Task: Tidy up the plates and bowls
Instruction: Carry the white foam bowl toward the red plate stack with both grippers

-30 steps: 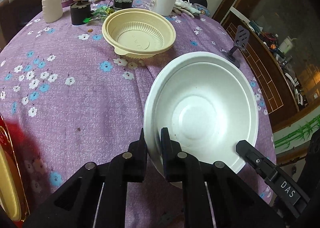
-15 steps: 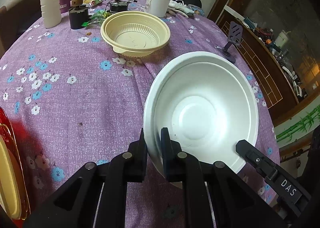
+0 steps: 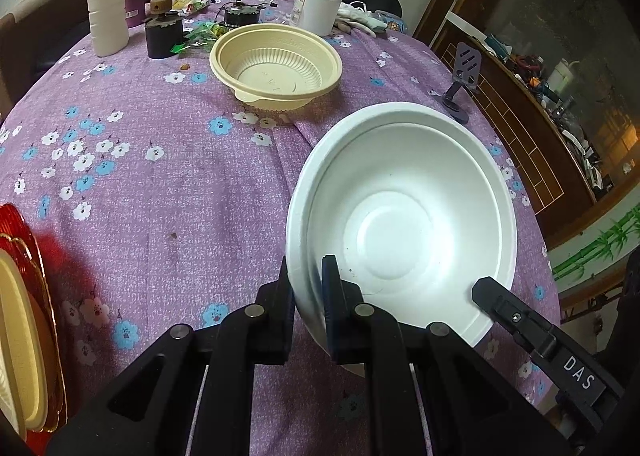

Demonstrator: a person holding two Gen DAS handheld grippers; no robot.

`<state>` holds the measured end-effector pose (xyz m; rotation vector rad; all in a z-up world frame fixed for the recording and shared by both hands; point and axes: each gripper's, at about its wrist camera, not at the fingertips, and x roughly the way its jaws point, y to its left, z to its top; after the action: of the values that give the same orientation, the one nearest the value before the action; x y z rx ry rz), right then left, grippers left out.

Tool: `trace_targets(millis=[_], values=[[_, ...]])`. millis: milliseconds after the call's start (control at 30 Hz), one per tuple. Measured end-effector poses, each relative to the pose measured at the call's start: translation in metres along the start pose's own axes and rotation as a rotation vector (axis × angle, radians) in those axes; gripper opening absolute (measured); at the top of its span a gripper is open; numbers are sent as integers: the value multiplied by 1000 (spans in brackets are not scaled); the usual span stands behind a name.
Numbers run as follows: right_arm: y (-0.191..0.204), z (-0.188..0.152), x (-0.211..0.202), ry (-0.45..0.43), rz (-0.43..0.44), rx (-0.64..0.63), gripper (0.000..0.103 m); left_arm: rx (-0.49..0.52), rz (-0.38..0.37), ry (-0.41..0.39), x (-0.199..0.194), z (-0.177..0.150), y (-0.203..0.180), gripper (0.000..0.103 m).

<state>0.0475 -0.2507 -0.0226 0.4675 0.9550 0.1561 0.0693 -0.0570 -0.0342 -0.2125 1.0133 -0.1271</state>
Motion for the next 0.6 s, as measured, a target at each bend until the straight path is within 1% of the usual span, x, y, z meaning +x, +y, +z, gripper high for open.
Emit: trace_targets(millis=[600], values=[[11, -13, -12, -12, 34, -25, 7, -4, 4, -24, -20, -10, 9, 10]])
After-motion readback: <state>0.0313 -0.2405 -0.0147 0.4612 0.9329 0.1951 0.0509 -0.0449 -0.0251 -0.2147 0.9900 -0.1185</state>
